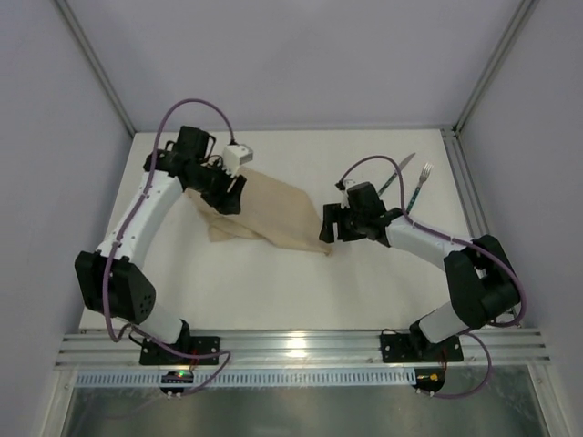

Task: Fold the napkin into a case and place the utensils inside
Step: Flatten out the crumpled napkin at the center of the board.

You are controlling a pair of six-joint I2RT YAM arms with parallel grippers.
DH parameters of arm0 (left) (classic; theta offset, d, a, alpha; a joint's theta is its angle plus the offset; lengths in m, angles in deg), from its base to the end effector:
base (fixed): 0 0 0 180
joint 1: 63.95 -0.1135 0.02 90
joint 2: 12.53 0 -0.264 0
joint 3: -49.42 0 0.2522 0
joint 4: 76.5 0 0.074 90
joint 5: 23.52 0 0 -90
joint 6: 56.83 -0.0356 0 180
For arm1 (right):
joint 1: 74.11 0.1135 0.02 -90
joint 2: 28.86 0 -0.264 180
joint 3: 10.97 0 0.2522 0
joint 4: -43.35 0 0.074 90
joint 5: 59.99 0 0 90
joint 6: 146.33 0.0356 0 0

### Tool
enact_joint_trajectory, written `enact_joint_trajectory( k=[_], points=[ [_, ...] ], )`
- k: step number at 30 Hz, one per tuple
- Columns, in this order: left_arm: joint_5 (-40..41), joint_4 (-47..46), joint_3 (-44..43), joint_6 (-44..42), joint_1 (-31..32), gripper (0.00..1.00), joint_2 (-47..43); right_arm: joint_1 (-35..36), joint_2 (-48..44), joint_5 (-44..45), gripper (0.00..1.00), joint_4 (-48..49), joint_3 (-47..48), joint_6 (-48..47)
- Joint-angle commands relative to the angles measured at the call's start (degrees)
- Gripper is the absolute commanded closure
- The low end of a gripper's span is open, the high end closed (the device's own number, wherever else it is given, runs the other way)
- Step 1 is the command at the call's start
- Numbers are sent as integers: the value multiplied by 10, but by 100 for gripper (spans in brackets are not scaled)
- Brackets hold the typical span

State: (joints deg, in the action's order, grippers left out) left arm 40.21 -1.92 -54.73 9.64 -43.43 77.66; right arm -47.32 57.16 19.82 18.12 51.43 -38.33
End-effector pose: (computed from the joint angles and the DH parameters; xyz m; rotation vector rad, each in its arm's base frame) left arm 0.2919 -0.1261 0.3460 1.1058 2.3156 -0.5798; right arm 0.2690 0.1429 0.1937 -0.2734 2.4716 0.5603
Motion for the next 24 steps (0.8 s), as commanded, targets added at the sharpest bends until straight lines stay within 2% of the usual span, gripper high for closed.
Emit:
enact_joint_trajectory(
  k=[1, 4, 9, 17, 23, 24],
  points=[
    [2, -21, 85, 23, -93, 44, -5, 19, 16, -8, 23, 20, 2, 11],
    [27, -93, 148, 36, -146, 37, 3, 28, 40, 0, 26, 18, -2, 16],
    [84, -163, 179, 41, -149, 37, 62, 27, 42, 40, 30, 21, -20, 20],
    [130, -207, 197, 67, -163, 38, 128, 27, 46, 56, 33, 42, -45, 30],
    [157, -226, 216, 74, -166, 38, 139, 27, 81, 33, 39, 61, -29, 29],
    [159, -228, 223, 74, -166, 38, 139, 27, 83, 28, 42, 61, -28, 30]
  ],
)
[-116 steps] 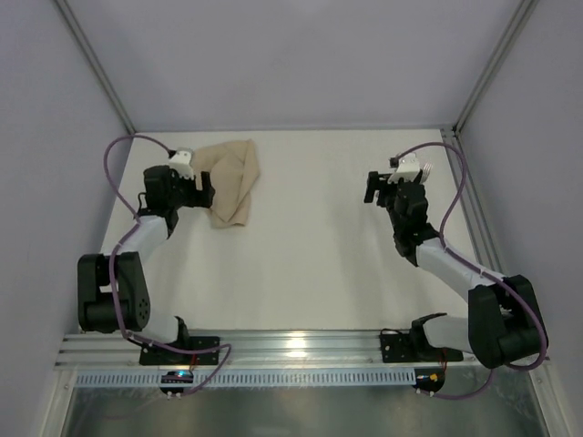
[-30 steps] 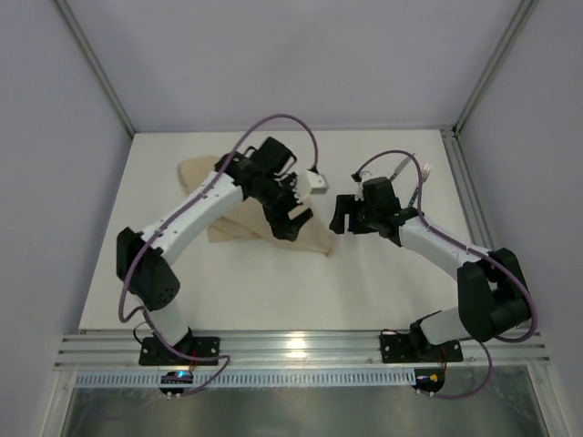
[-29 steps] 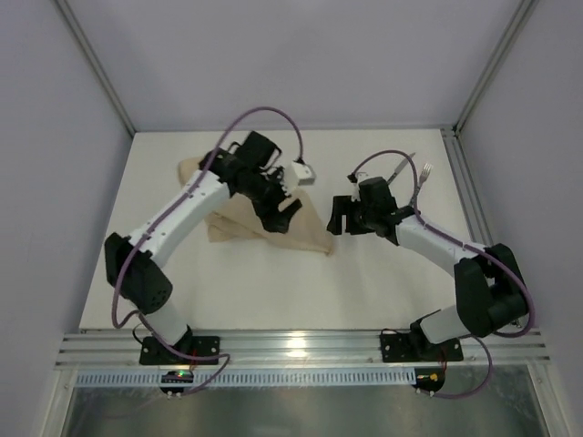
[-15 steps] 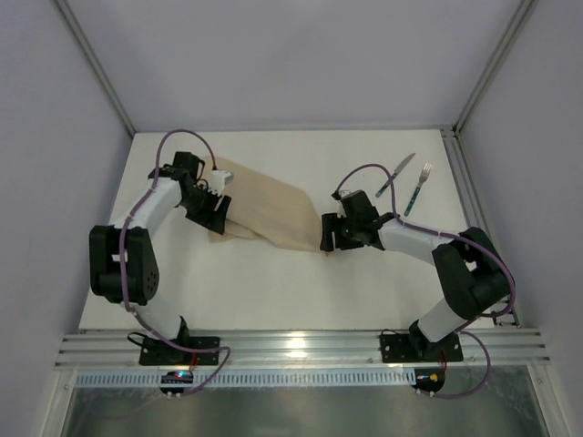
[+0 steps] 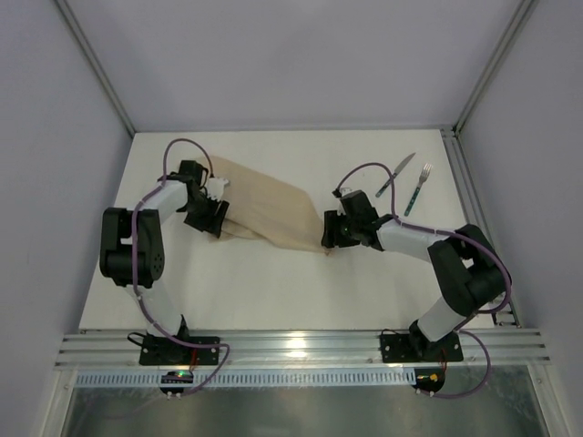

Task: Fold the napkin into a case and place the utensils inside
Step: Flatten out the crumpled napkin at the center of the board.

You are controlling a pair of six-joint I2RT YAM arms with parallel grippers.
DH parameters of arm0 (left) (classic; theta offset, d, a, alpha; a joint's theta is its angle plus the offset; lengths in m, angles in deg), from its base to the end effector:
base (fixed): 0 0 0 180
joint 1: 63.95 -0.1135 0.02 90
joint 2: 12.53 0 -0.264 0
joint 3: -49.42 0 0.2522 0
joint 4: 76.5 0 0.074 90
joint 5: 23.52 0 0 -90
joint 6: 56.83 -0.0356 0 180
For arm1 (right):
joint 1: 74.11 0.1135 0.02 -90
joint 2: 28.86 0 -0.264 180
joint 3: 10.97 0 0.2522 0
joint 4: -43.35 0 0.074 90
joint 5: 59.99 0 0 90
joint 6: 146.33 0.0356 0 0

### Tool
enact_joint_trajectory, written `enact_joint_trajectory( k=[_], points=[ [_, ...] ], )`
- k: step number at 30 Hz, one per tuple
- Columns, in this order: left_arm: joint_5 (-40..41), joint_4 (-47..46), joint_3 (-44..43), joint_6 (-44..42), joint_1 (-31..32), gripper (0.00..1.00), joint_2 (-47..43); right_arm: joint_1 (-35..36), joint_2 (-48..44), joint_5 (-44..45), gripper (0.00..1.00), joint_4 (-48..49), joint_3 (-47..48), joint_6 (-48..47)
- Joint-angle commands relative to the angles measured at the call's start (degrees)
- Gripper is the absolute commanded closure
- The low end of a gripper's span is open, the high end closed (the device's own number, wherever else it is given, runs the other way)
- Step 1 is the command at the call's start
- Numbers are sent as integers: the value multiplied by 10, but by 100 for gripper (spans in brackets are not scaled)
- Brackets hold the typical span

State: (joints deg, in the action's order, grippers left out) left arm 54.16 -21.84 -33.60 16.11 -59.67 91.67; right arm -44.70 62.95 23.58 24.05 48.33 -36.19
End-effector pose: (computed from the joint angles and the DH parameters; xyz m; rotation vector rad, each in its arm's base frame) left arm 0.3450 -0.0334 0.1728 0.5674 2.8042 -0.2673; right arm 0.2669 0.1550 0.1559 -0.2542 2.5247 0.4974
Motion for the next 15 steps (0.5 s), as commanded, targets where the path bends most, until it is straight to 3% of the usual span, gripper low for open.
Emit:
enact_joint_trajectory(
  k=[1, 5, 8, 9, 12, 13, 15],
  points=[
    [19, -32, 15, 11, -5, 37, -1, 0, 26, -10, 45, 0, 3, 8],
    [9, -36, 17, 12, -12, 37, 13, 0, 21, -14, 53, -2, -3, 5],
    [-17, -29, 13, 12, -14, 42, 24, 1, 15, -19, 65, -5, -3, 5],
    [-24, -28, 14, 12, -13, 45, 26, 0, 11, -21, 74, -6, -2, 5],
    [-45, -21, 15, 8, -14, 60, 32, 0, 4, -24, 87, -7, 2, 3],
    [-53, -18, 15, 6, -14, 71, 34, -1, 1, -25, 96, -10, 4, 2],
    [-63, -14, 14, 6, -13, 95, 38, -5, -4, -31, 96, -17, 17, -4]
  ],
)
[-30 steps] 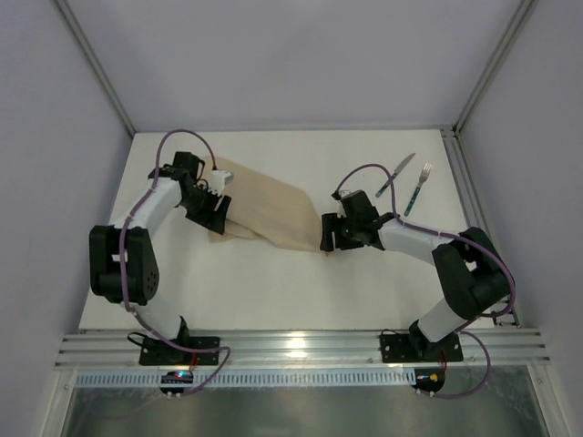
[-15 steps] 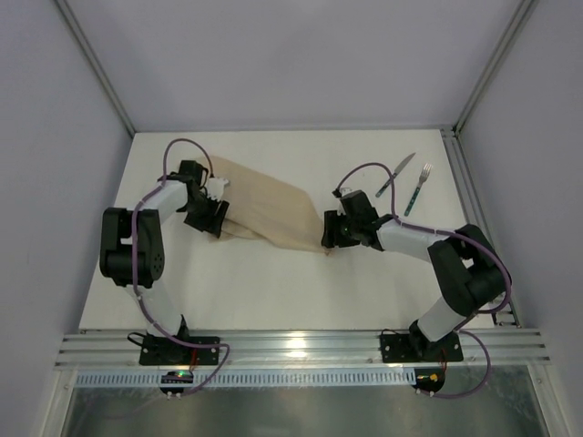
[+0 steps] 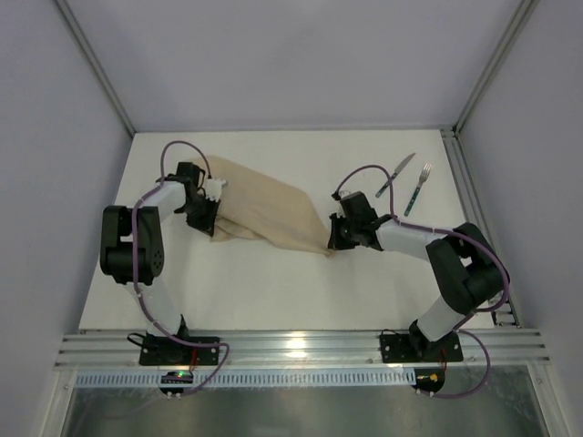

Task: Fold the napkin into a case and place the utensils inside
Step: Flatten out the crumpled napkin at the center of the board.

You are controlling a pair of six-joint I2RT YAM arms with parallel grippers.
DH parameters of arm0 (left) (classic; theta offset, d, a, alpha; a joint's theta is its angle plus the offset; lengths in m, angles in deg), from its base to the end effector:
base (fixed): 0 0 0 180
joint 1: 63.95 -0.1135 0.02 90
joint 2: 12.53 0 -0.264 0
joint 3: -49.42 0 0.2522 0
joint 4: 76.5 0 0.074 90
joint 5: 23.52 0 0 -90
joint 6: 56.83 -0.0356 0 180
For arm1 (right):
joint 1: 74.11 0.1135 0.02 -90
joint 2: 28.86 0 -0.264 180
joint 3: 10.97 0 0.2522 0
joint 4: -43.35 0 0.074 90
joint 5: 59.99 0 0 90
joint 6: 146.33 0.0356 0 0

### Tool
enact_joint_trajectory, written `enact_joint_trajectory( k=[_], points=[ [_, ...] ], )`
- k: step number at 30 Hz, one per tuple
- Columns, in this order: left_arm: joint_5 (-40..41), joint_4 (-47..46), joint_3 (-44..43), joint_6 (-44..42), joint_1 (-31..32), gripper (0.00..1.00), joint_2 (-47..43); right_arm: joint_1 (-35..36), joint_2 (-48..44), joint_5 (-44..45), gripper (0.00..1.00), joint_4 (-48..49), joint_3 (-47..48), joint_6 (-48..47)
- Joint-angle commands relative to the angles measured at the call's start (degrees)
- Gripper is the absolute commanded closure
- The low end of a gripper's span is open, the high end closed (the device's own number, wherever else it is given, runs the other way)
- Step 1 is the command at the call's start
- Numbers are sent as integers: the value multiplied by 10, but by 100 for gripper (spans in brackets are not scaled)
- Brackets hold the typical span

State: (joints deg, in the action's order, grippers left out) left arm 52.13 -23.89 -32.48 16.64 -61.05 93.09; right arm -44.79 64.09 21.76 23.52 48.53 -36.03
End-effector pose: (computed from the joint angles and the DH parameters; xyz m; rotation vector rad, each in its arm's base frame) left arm 0.3467 -0.0264 0.1609 0.5250 2.8108 -0.3167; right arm 0.2672 0.1559 0.1506 -0.2633 2.5560 0.5259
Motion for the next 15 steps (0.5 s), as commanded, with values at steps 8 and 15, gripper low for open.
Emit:
enact_joint_trajectory(
  k=[8, 15],
  points=[
    [-79, 3, -4, 24, -53, 100, -31, -36, -98, -52, 96, -58, 94, -35],
    [-21, 140, -127, -48, -90, 100, -188, -52, -202, -50, 96, -151, 216, -84]
  ],
)
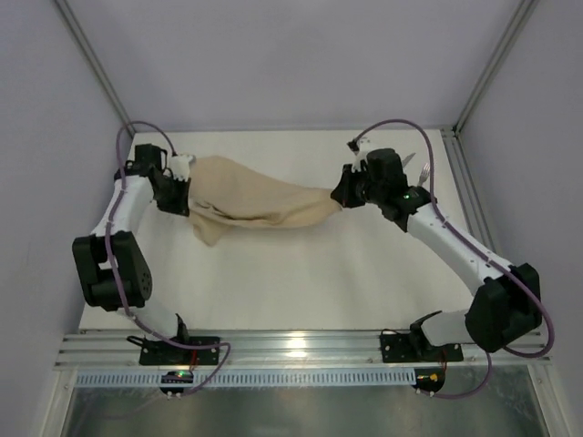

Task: Fold the napkin into a case and place the utensils inside
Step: Flatten out the crumpled napkin at the center of the board.

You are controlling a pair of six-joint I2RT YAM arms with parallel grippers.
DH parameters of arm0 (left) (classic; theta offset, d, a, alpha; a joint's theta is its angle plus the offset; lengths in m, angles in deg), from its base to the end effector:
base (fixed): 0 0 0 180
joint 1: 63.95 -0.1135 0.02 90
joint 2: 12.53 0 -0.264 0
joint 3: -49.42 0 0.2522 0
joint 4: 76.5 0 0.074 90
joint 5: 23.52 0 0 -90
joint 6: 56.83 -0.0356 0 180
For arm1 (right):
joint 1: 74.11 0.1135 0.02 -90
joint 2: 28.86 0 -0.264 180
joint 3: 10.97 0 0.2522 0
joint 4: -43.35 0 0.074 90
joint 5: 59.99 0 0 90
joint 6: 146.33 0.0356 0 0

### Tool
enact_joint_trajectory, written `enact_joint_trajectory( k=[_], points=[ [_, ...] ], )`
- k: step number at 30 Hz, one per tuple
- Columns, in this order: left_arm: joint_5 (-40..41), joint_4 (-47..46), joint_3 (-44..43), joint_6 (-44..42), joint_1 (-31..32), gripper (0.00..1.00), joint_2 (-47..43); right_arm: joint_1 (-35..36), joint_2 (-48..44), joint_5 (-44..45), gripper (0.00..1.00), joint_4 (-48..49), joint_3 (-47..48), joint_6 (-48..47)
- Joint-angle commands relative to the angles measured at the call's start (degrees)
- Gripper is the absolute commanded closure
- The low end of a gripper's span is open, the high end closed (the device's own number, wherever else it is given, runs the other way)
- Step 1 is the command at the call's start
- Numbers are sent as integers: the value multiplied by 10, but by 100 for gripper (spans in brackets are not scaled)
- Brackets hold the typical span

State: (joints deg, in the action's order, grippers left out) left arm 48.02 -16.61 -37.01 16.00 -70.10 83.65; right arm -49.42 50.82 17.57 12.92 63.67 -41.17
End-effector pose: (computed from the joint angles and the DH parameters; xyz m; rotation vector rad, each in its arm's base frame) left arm 0.3338 0.0246 0.2322 0.3391 2.6916 -0.3332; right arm 0.2807 0.1375 0.2880 -0.3115 2.2221 0.6230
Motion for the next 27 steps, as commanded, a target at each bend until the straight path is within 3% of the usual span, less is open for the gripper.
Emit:
enact_joint_trajectory(
  k=[1, 7, 14, 16, 23, 27],
  points=[
    [29, 84, -99, -51, 1, 100, -128, -6, -84, -4, 96, -56, 80, -37],
    [101, 210, -271, -99, 2, 100, -237, -6, -203, -13, 96, -107, 186, -65],
    [164, 336, -514, -117, 2, 100, -254, -7, -305, -23, 96, -137, 230, -52],
    [172, 351, -549, -121, 2, 100, -247, -6, -315, -30, 96, -130, 230, -35],
    [165, 282, -535, -108, 2, 100, -216, -15, -222, -27, 96, -69, 256, -29],
    [178, 238, -555, -94, 2, 100, -156, -79, -113, -135, 96, 12, 295, 43]
  ],
)
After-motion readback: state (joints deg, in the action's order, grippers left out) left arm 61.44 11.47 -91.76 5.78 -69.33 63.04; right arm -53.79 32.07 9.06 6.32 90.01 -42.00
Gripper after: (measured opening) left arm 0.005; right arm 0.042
